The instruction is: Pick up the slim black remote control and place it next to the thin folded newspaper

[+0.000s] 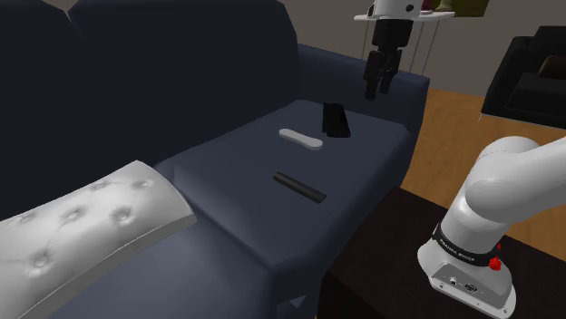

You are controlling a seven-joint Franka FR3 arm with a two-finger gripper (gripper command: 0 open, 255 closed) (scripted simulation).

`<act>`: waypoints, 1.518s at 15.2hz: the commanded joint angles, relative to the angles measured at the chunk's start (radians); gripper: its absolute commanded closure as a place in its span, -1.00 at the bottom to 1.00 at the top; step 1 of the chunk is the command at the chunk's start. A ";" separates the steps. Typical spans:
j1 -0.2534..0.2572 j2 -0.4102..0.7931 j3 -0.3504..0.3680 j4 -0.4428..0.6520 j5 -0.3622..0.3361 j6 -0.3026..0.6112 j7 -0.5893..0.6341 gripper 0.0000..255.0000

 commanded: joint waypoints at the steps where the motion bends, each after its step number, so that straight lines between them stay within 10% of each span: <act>1: 0.000 0.000 0.000 0.000 0.000 0.000 0.000 -1.00; 23: 0.047 0.528 0.290 -0.213 0.100 0.770 0.250 -1.00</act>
